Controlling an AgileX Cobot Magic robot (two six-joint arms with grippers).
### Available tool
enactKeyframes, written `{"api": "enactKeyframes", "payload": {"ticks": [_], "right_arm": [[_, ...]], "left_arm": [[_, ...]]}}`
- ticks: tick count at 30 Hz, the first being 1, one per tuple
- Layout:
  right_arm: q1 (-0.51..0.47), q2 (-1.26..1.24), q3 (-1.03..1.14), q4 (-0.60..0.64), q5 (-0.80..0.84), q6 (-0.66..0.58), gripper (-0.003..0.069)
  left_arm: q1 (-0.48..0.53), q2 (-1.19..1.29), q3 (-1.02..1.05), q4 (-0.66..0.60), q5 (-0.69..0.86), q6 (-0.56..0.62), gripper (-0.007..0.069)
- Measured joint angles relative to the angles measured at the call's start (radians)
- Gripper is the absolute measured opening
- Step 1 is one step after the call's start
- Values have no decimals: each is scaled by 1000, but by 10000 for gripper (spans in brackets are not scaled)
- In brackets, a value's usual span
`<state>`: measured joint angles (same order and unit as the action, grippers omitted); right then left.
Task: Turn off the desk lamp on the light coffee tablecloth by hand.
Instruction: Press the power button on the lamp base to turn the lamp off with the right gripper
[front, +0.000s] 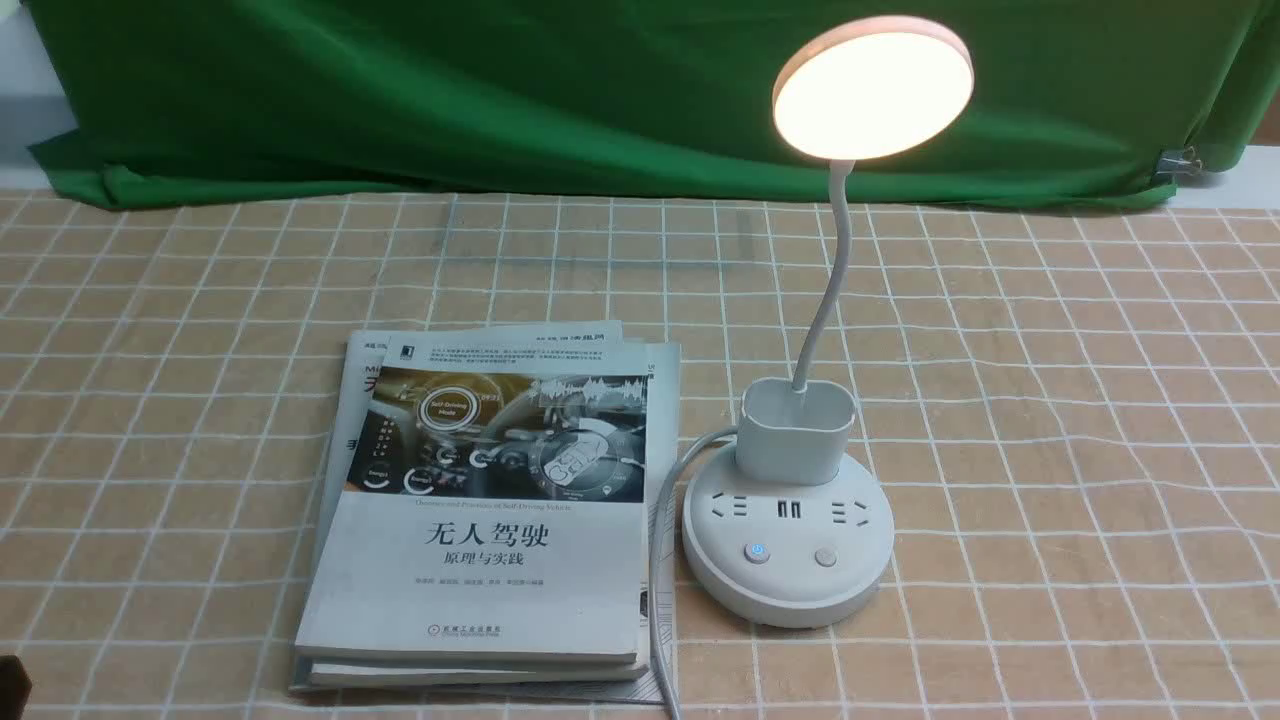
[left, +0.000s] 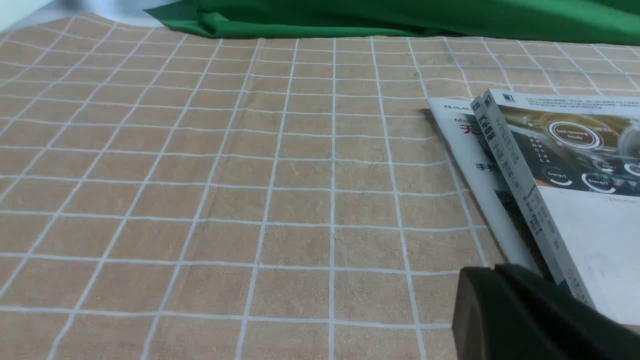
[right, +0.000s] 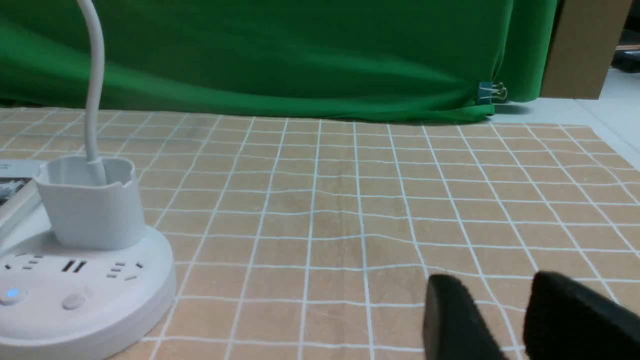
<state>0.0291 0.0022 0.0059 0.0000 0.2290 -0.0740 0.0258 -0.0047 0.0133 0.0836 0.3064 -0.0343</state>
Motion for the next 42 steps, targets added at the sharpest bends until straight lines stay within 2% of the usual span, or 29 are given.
{"api": "enactKeyframes", "payload": {"ticks": [36, 42], "right_arm": [[0, 0, 0, 0, -1, 0, 241], [0, 0, 0, 18, -66, 39, 241]], "left_arm": [[0, 0, 0, 0, 0, 1, 4], [0, 0, 0, 0, 0, 1, 4]]}}
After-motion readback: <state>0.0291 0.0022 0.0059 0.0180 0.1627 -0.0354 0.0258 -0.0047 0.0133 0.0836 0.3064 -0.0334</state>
